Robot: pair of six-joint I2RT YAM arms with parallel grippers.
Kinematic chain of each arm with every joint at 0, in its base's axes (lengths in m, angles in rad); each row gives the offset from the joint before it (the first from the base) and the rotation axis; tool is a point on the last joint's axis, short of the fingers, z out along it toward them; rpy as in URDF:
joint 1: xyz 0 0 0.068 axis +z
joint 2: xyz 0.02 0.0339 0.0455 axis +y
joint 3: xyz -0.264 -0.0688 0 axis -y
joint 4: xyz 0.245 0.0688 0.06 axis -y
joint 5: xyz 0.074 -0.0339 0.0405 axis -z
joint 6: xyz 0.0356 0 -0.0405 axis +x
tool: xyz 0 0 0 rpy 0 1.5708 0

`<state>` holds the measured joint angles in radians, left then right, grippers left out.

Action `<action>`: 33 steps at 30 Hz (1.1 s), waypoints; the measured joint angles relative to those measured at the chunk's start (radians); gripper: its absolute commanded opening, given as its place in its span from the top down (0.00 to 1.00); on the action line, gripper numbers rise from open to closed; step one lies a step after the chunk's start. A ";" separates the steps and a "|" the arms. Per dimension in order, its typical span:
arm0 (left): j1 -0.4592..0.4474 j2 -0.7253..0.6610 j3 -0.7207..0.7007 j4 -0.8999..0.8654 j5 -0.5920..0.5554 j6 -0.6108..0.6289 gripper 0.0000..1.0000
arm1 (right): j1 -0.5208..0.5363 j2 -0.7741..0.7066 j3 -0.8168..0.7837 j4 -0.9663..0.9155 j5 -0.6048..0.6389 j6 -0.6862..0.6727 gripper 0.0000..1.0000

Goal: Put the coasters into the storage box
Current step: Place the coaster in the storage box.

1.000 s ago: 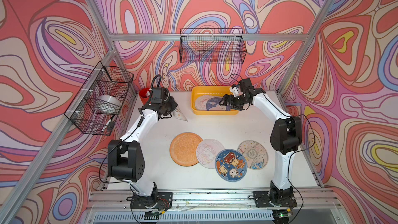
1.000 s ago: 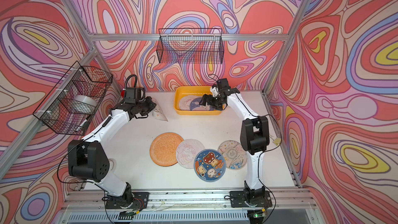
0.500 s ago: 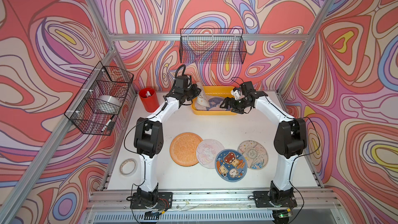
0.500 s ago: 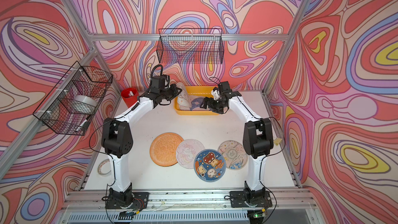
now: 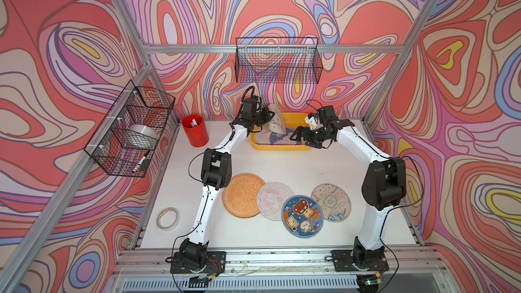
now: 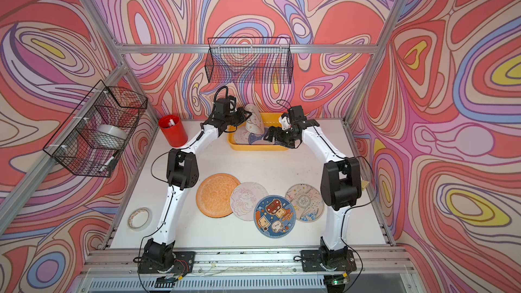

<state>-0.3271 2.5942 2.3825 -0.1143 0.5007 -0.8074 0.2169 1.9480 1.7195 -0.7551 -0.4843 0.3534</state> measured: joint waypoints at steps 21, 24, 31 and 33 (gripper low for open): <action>0.021 -0.089 -0.165 -0.253 -0.177 0.145 0.04 | -0.004 0.001 0.010 -0.027 0.017 0.006 0.02; 0.022 -0.116 -0.180 -0.250 -0.180 0.151 0.01 | -0.004 0.001 0.013 -0.037 0.027 0.011 0.02; 0.028 -0.186 -0.265 -0.241 -0.178 0.153 0.00 | -0.004 0.001 -0.006 -0.093 0.097 0.047 0.02; 0.028 -0.211 -0.301 -0.238 -0.176 0.153 0.00 | -0.005 0.001 -0.021 -0.125 0.126 0.060 0.02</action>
<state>-0.2993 2.3829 2.0815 -0.3519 0.3248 -0.6544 0.2123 1.9488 1.6985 -0.8799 -0.3580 0.4133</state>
